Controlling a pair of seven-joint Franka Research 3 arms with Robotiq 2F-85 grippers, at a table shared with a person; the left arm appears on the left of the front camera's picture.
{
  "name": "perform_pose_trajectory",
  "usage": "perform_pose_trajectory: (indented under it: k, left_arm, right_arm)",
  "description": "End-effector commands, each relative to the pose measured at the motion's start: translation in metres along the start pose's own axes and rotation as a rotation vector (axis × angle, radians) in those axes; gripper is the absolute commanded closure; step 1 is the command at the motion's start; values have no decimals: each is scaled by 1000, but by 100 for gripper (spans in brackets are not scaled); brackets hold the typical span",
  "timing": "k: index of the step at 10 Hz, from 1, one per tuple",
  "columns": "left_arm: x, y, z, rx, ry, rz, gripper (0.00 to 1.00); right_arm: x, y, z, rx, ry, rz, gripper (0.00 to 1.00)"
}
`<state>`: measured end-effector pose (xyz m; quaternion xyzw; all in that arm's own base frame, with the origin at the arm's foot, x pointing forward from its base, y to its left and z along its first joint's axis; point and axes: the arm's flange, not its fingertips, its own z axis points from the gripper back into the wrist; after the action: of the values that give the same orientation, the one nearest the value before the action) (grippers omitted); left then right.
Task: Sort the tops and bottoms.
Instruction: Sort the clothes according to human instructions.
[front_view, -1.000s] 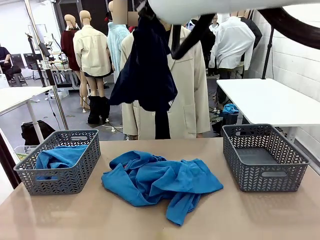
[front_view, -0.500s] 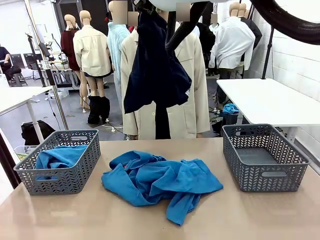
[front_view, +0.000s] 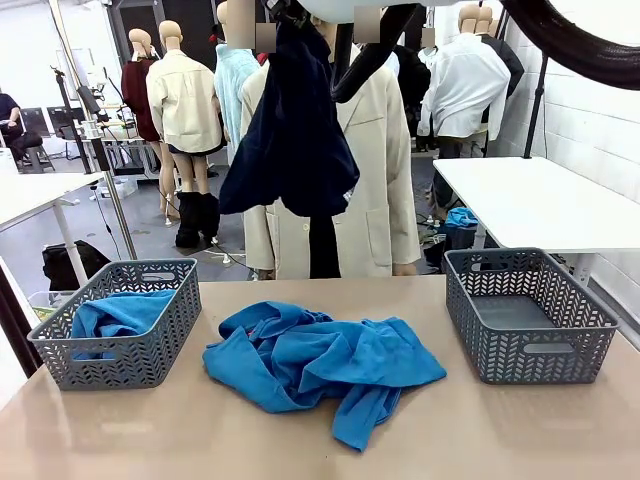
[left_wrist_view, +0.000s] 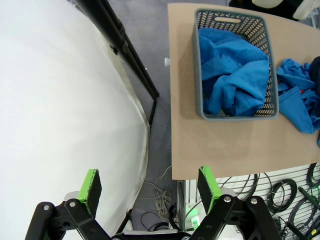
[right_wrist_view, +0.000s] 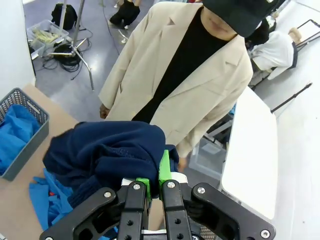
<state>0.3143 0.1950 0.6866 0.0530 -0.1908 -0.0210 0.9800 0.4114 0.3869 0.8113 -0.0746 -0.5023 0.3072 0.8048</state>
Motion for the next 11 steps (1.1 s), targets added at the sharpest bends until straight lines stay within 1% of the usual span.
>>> perform_pose_trajectory:
  k: [1, 11]
  left_arm:
    - [1, 0, 1, -7, -4, 6, 0]
    - [1, 0, 1, -7, -4, 6, 0]
  right_arm:
    - [-8, -1, 1, 9, -24, 4, 100]
    - [-8, -1, 1, 9, -24, 4, 100]
